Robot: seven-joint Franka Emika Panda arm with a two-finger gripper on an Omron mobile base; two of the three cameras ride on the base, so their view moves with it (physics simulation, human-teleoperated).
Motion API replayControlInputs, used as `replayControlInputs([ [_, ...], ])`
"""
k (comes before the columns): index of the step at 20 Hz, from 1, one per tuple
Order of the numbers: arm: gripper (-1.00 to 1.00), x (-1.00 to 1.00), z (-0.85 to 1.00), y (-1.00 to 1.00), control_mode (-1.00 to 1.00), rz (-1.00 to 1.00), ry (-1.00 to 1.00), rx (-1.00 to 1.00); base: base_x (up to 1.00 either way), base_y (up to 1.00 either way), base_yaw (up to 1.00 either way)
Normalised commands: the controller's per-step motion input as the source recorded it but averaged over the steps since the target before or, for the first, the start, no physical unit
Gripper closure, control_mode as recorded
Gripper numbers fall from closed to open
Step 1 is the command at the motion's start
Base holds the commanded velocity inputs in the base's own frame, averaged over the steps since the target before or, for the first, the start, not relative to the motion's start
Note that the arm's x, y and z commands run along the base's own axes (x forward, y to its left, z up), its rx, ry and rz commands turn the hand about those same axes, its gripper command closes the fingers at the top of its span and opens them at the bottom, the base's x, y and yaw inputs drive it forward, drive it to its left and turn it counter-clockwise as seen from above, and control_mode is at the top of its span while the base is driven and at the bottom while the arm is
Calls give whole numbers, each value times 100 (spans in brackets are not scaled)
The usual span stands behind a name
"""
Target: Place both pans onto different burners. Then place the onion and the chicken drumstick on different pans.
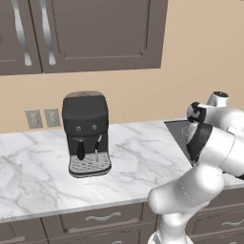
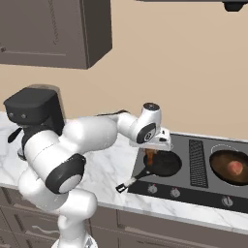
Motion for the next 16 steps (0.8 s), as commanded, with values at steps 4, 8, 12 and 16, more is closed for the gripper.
replayControlInputs([
  [4,100,13,-46,-18,-100,10,0,0,0,0,0],
  [8,100,22,-41,-18,-100,9,0,0,0,0,0],
  [12,100,42,-23,-8,-100,3,0,0,0,0,0],
  [16,100,44,-11,-18,-100,0,0,0,0,0,0],
])
